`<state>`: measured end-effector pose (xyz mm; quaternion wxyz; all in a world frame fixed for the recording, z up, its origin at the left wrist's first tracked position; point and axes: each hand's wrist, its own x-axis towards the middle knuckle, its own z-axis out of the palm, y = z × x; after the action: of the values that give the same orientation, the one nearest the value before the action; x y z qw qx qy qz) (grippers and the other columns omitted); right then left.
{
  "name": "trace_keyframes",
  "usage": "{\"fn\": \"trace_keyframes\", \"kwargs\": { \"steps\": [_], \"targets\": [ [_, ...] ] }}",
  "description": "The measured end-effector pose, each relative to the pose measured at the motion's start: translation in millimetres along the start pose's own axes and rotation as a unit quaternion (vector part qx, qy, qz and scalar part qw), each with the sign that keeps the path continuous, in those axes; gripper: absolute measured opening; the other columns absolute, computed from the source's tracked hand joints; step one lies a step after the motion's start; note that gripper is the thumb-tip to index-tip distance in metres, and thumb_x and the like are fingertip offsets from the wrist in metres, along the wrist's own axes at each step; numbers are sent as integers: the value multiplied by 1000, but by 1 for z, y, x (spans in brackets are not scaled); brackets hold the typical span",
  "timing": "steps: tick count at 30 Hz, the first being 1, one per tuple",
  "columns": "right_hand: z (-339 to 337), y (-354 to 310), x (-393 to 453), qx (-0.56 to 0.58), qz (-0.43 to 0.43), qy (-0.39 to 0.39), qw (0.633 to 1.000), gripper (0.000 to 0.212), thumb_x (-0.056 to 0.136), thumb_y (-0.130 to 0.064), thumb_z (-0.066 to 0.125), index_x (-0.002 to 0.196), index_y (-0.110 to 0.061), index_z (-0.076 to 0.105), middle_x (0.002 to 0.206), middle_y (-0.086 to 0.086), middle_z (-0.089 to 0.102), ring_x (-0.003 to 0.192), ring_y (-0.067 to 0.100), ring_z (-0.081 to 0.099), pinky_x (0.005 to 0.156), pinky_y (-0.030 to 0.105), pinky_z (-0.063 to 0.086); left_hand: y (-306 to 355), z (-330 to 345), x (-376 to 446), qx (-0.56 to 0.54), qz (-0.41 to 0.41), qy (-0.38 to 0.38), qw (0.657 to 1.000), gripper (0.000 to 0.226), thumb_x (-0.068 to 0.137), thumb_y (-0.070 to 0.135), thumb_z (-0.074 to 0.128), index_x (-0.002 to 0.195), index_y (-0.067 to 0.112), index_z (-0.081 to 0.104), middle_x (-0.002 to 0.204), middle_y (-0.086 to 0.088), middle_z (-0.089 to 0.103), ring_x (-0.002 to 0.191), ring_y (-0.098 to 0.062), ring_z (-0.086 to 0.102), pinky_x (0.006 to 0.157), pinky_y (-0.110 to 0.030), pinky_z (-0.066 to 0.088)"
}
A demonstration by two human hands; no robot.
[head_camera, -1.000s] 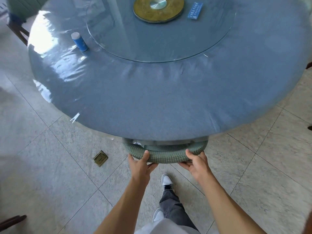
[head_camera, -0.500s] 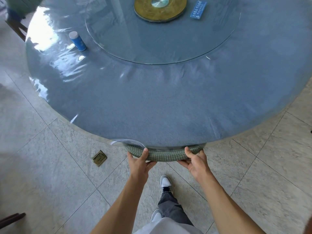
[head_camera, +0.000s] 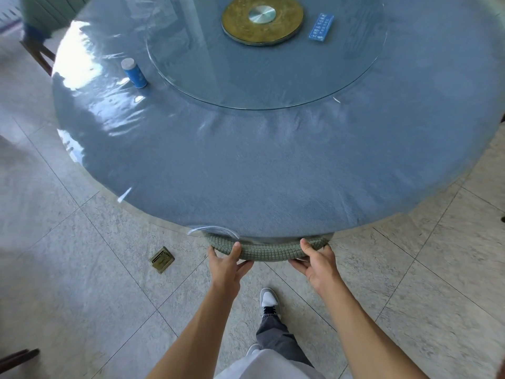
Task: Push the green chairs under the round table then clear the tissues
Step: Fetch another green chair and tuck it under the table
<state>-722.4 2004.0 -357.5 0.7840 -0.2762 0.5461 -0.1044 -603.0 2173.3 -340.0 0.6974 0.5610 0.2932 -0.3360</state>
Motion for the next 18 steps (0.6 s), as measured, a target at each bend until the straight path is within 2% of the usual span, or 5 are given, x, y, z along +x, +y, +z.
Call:
{"fn": "trace_keyframes", "kwargs": {
  "steps": [6,8,11,14,18],
  "targets": [
    [1,2,-14,-90,-60,95,990,37,92,-8,65,125,-2,50,111,20,64,96,33,69,78,44,61,7,-7,-7,53,22,60,997,72,90,7,71,148,20,31,109,-19,64,86,-32,72,79,-40,60],
    [3,-2,-19,-202,-91,156,963,41,90,-8,64,129,-4,49,94,14,64,84,32,69,78,47,61,11,-8,-9,91,55,82,991,67,88,8,72,144,15,37,105,-19,64,93,-34,69,72,-36,58],
    [12,-15,-32,-360,-166,218,892,23,86,-9,60,109,-10,57,92,9,64,74,25,62,69,42,58,21,-8,-17,183,121,76,973,59,86,12,70,139,15,43,116,-19,62,101,-31,65,78,-38,56],
    [23,-27,-43,-436,-237,201,845,19,84,-11,58,102,-11,58,99,8,65,87,30,61,73,39,52,36,-5,-28,311,219,67,923,54,87,23,71,136,17,48,123,-11,60,109,-25,60,94,-45,53],
    [49,-46,-54,-497,-308,140,799,36,87,-14,59,123,-8,57,121,13,60,113,32,55,89,39,46,62,2,-40,433,323,86,837,51,88,31,69,133,19,51,124,-6,59,94,-10,59,81,-33,49]
  ]
}}
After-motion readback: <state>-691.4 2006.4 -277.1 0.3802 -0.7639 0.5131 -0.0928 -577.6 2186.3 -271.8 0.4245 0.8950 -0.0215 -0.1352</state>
